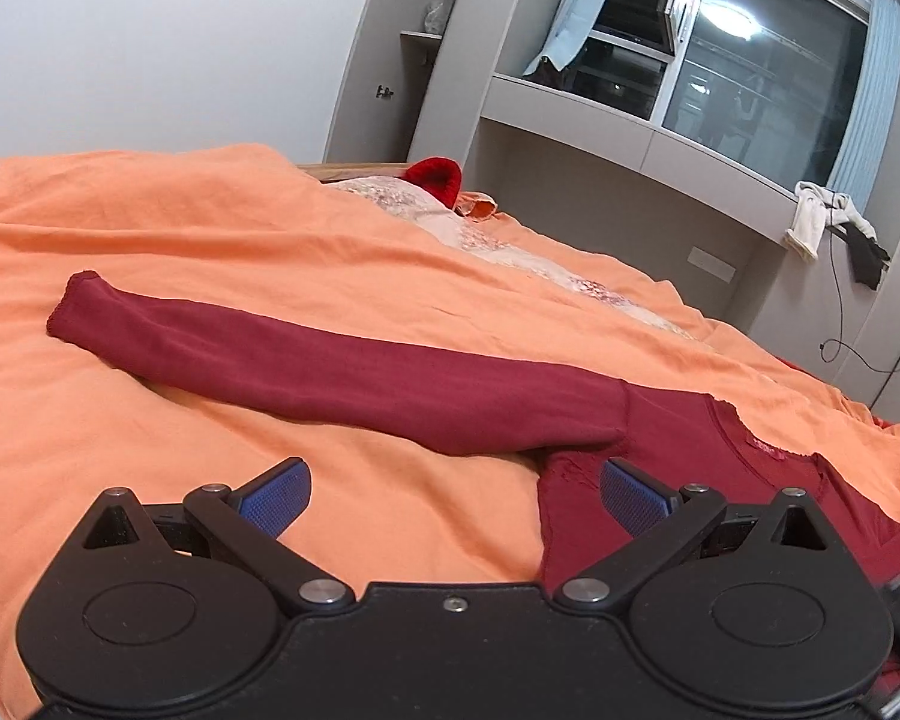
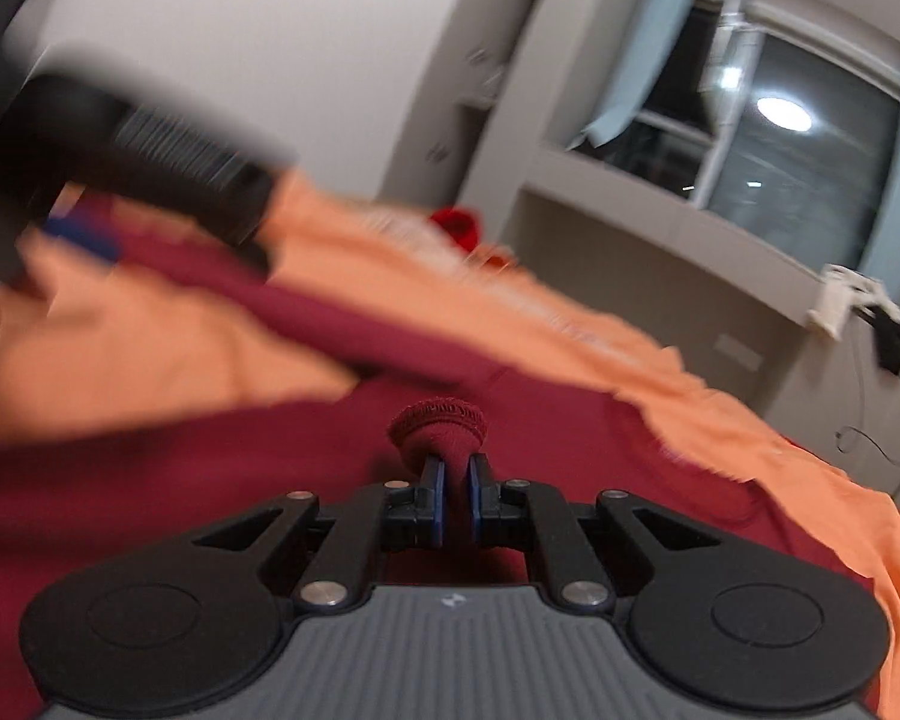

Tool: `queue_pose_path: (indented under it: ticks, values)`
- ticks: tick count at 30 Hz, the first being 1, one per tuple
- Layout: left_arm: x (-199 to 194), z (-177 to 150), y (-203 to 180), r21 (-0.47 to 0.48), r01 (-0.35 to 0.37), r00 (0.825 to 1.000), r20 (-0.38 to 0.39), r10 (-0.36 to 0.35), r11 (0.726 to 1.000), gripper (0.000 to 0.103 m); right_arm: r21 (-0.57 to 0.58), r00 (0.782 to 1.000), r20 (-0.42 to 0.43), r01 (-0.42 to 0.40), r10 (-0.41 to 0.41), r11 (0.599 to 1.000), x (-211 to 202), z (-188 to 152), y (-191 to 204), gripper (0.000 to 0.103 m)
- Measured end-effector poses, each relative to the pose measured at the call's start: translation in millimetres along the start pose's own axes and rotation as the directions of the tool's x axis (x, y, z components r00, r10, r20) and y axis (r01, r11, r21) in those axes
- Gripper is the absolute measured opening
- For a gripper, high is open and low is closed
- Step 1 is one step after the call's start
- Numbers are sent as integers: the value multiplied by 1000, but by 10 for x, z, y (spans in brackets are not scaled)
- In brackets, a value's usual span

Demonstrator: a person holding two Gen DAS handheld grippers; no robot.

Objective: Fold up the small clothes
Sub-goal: 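Carry the cuff across the sweater body and release it with the right gripper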

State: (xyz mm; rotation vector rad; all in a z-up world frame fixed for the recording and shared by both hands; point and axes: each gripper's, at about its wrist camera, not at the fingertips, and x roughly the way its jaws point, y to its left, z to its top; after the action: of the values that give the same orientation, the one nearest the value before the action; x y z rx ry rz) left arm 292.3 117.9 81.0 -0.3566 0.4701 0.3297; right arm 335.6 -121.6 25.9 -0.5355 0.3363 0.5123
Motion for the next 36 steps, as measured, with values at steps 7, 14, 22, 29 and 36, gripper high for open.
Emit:
queue_pose_path:
  ticks: [7, 14, 22, 29, 36]
  values:
    - [45, -55, -39, 24, 23, 999, -29, -23, 999, 102, -142, 991, -50, -127, 121, 982, -224, -60, 307, 19]
    - [115, -198, -191, 66, 114, 990, -88, -108, 991, 102, -141, 992, -13, -123, 123, 982, -704, -314, 47, 71]
    - [275, -482, -517, 204, 132, 983, -150, -102, 970, 102, -20, 992, -41, 122, -123, 992, -1013, -749, -760, 84]
    - [367, -678, -684, 336, 64, 988, -152, -13, 940, 102, -3, 912, -180, 374, -368, 928, -862, -1231, -1334, 72]
    - [347, -703, -690, 353, 66, 989, -146, -15, 933, 102, -107, 857, -246, 441, -453, 891, -625, -1504, -1484, 53]
